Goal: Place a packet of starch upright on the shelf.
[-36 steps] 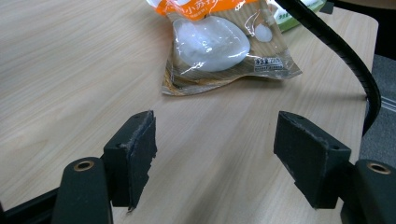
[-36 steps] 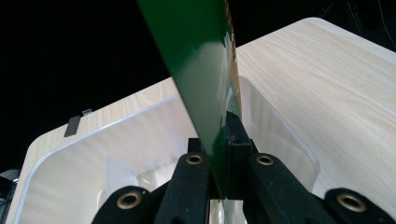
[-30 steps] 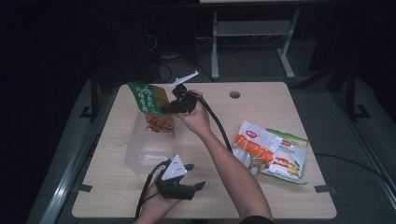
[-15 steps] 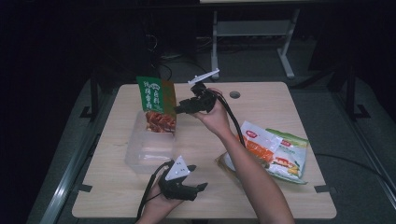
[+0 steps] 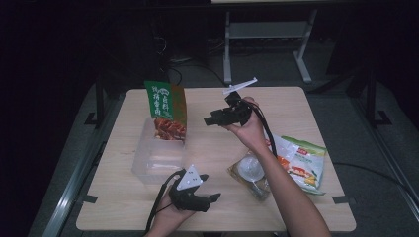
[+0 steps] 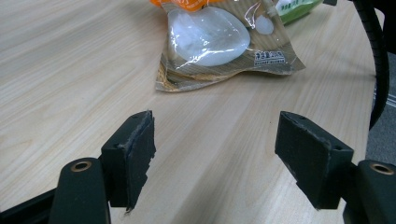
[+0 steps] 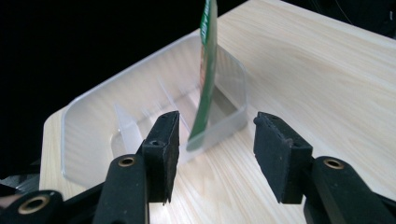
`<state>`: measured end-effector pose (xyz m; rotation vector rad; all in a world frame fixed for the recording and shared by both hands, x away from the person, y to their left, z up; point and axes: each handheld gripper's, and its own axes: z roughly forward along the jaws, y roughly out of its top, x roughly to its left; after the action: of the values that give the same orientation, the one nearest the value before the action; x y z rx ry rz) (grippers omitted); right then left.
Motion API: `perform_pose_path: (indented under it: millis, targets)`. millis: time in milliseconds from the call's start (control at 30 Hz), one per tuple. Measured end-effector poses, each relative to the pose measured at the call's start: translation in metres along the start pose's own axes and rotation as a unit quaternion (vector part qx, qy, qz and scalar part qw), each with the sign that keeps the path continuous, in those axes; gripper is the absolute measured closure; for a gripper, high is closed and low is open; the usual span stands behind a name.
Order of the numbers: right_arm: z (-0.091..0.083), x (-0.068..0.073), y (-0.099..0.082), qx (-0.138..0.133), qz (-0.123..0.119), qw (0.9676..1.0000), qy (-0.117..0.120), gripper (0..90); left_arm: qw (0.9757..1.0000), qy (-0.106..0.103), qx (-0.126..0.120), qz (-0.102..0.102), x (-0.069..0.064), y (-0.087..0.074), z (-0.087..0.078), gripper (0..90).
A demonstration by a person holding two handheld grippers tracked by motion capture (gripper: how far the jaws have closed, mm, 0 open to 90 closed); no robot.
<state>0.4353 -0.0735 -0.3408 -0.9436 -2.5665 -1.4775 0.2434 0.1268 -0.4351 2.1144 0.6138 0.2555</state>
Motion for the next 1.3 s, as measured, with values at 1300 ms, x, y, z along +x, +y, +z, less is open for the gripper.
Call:
perform_pose_path:
  millis: [1300]
  targets:
    - [-0.097,-0.017,-0.096,0.005,0.07,0.9969,-0.036,45.2,0.9994,-0.028,0.021,-0.005,-0.01,0.011,0.031,27.9]
